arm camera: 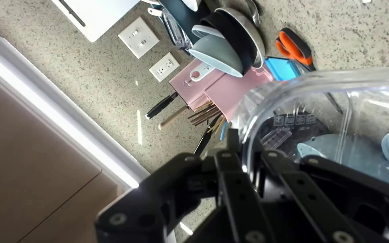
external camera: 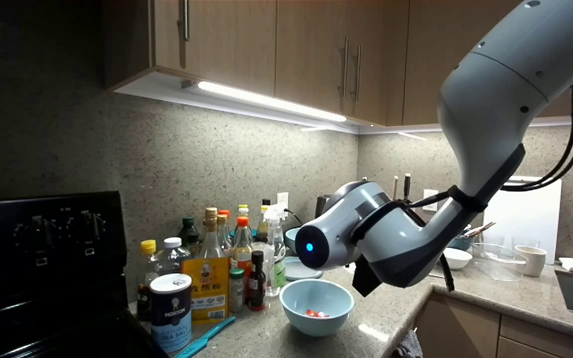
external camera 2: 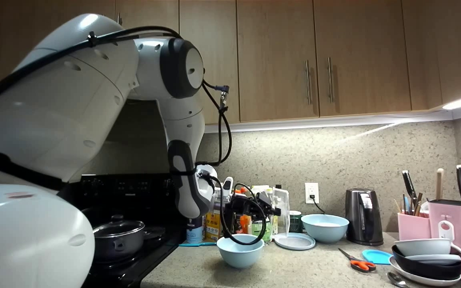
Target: Pour the contents from the clear bowl into the blue bowl
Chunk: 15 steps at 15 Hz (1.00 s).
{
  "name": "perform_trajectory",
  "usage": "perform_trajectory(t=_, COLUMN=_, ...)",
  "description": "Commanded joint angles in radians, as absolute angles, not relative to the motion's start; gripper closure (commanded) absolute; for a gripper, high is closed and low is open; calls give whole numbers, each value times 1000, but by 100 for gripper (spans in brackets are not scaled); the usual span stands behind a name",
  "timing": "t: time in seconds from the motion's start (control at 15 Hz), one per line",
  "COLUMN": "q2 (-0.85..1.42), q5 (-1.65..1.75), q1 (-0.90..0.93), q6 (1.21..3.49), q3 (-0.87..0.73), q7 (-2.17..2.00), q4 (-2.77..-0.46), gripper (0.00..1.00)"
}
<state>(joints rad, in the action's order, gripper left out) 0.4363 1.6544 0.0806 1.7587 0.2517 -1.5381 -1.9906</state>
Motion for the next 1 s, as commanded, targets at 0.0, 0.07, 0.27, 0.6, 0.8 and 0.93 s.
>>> perform_trajectory(t=0.0, q2=433, q5=1643, q1=112, q6=1769, q3=219, q7=-1539, q4=-1991, gripper=97)
perform_trajectory(t=0.07, q2=421, q5=1633, q1=99, q6=1804, q3=217, q7=-1546, q4=-1997, gripper=97)
perform_trajectory(t=0.27, q2=394, q5=1626, q1=58, q6=1956, q3=191, q7=-1586, q4=-2017, gripper=97)
perform_trajectory(t=0.6, q2=406, q5=1609, q1=-29, q6=2291, q3=123, q7=-1561, q4=-1987, gripper=97)
perform_trajectory(t=0.8, q2=427, q5=1564, q1=-6, q6=2269, q3=86, q7=-1563, q4=-1975, gripper=97)
perform_trajectory(t=0.93, q2=433, q5=1553, q1=-7, q6=2271, q3=72, q7=-1559, q4=-1970, gripper=93)
